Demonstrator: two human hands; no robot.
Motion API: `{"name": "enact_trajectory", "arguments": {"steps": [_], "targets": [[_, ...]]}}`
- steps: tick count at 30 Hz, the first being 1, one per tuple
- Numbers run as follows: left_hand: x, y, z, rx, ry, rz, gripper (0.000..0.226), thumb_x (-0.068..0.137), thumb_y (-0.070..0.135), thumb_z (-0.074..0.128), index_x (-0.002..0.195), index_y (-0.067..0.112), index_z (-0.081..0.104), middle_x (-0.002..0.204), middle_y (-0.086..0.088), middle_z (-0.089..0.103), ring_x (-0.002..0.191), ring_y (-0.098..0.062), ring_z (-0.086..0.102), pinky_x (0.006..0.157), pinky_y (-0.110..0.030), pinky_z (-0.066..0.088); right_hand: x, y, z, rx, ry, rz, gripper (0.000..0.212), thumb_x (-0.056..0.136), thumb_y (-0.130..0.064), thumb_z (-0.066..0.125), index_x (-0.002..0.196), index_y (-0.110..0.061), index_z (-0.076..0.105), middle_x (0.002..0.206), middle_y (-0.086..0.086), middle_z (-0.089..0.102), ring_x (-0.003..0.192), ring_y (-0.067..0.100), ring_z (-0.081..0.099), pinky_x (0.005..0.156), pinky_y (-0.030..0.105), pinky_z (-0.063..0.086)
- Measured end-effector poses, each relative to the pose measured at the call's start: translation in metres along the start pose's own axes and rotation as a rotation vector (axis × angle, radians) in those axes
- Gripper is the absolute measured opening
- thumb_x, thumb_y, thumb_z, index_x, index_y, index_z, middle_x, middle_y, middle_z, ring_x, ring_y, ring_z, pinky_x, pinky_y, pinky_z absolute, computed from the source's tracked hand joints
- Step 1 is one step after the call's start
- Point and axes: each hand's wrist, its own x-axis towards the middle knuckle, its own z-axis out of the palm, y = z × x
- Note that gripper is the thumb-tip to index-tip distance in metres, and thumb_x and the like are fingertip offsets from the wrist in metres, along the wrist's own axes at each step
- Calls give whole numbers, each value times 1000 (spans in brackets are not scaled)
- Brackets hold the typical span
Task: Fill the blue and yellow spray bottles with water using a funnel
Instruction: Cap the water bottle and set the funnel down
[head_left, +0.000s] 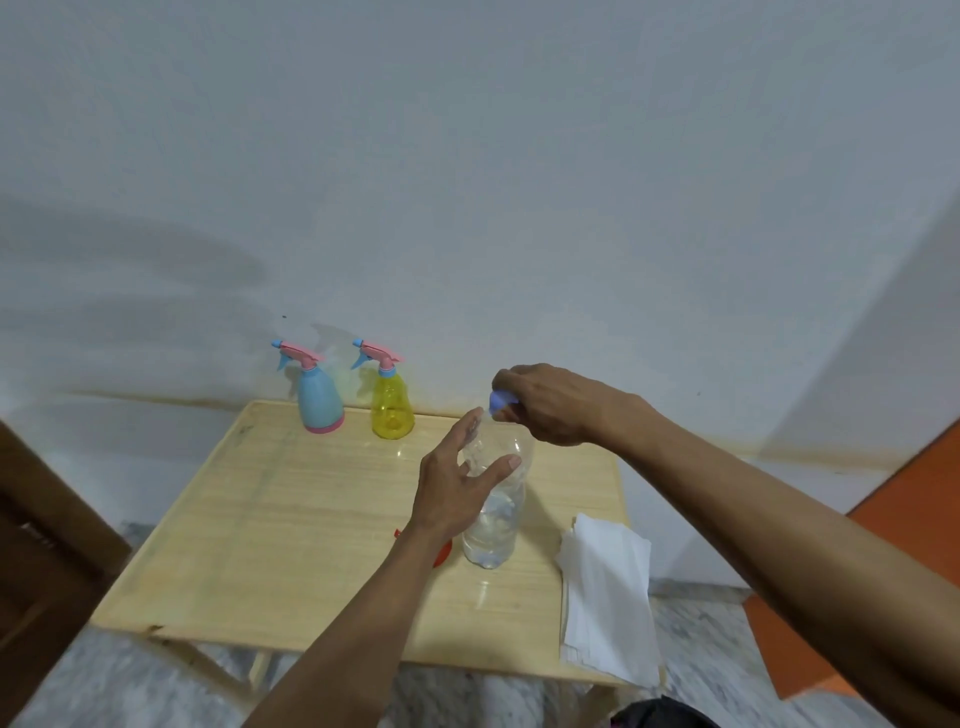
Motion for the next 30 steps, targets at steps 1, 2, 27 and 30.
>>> {"name": "enact_trajectory", "arguments": {"steps": [1,2,27,30], "targets": [[-1,0,1,1,9,6,80,75,35,86,145,25,48,143,13,54,134,-1,46,102,-37,51,-1,2,2,4,18,-8,31,105,-39,48,120,-13,53,117,5,59,104,26,58,85,38,48],[-1,-1,2,3,18,11,80,75,34,86,145,24,48,143,11,54,134,-2,46,102,-36,51,0,3,5,13,39,-10,32,105,-40,47,117,-12,53,114,5,60,101,27,58,82,38,47],[-19,-107,-59,443,33,-190,74,79,35,81,143,19,49,143,-1,55,130,-21,52,106,-33,39,12,-20,155,595,1044,101,97,71,-21,90,147,-14,31,144,3,44,131,28,48,112,31,39],[-19,-135,-44,467,-27,-235,70,81,31,80,143,19,50,144,-3,54,130,-20,50,103,-24,33,15,-18,160,594,1074,106,97,69,-15,92,146,-15,32,143,1,42,130,14,44,111,22,36]]}}
